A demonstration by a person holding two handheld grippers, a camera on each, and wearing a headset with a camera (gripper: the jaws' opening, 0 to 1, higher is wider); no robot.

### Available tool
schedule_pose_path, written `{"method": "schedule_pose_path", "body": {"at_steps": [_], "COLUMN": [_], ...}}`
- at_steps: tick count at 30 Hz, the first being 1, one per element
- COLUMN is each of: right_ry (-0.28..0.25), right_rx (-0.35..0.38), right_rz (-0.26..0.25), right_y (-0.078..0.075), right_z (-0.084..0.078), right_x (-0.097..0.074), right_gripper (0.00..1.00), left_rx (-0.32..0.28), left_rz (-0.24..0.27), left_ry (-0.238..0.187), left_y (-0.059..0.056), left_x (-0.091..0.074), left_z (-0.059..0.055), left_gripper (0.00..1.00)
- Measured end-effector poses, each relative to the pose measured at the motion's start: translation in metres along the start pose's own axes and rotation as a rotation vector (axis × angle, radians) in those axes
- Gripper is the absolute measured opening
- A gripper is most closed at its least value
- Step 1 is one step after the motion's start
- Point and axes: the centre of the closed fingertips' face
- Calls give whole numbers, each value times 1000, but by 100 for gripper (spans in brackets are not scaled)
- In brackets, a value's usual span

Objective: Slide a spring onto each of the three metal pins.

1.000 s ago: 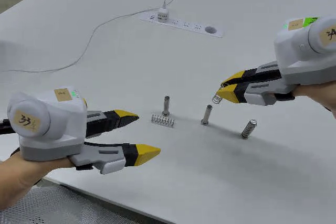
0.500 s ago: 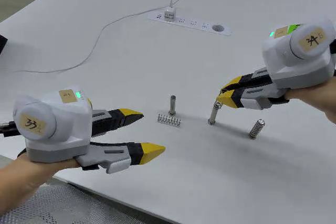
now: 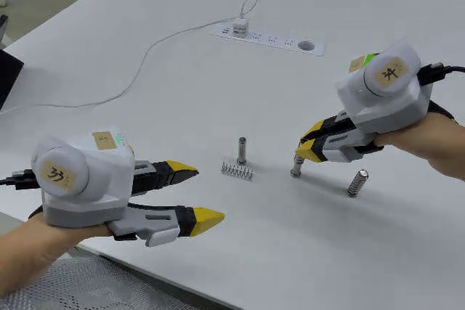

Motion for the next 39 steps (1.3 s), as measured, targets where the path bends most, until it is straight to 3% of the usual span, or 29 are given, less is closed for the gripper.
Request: {"method": "schedule_pose_path", "body": {"at_steps": [11,25,32,39], "right_ry": [48,87,83,37], "right_rx": [23,41,34,34], "right_rz": [2,-8,-26,-49], "right_y": [5,3,1,-1], "right_z": [-11,-23,-20,-9], "right_x": [10,21,20,4], "right_gripper": [11,12,15,18], "left_rx": [-6,8,3,8], "left_rz": [3,-15,-25,-40], "left_ry": [-49,-75,-75,-76], "left_y": [2,-2,-1,-5], "left_x": [-4,-5,-4,-2], "left_z": [10,15,14,14], "left_gripper": [48,48,47,47]}}
Point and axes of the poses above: the centre of the closed fingertips' face, and the gripper's own axes: x roughly forward along the fingers, y roughly to its left, z roughly out of its top, and after that the axes turned 1 degree about -z, right-handed
